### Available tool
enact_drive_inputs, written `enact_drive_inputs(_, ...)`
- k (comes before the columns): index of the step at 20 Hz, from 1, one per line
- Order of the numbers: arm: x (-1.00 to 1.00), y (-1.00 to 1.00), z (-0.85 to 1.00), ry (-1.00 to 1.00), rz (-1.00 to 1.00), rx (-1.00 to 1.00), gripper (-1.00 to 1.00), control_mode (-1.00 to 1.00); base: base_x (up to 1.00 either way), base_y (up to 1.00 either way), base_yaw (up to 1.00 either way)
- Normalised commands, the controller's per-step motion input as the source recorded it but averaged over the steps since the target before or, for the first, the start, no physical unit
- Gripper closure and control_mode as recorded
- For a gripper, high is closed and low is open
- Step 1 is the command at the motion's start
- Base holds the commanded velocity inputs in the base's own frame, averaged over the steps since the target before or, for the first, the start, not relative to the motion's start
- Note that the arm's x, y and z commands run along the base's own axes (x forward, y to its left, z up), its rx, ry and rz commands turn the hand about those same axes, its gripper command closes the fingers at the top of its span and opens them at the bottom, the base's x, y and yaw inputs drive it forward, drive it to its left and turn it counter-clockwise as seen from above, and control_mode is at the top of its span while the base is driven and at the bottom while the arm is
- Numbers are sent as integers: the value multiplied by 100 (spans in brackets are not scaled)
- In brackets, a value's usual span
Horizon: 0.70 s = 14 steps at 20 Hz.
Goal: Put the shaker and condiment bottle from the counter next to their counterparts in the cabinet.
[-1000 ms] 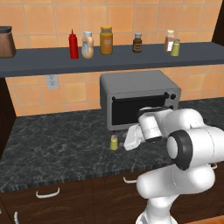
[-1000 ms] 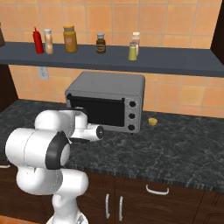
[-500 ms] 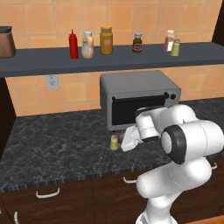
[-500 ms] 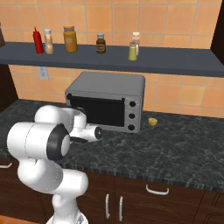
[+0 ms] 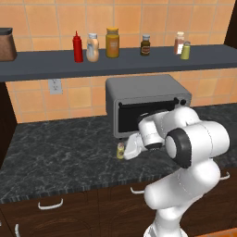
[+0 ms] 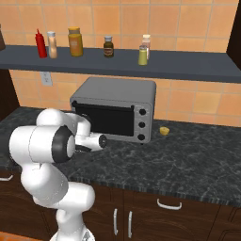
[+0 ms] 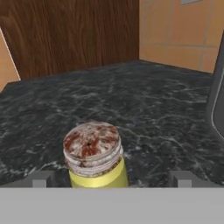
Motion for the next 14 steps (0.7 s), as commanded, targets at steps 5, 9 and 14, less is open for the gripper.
enact_drive_inputs(5, 3, 13, -15, 7, 0, 3, 100, -100, 0, 0, 0)
enact_drive_inputs(9, 3, 2, 19, -2, -3, -2, 100, -100, 0, 0, 0)
enact_drive_inputs(14, -20, 0, 95, -3, -5, -6, 100, -100, 0, 0, 0)
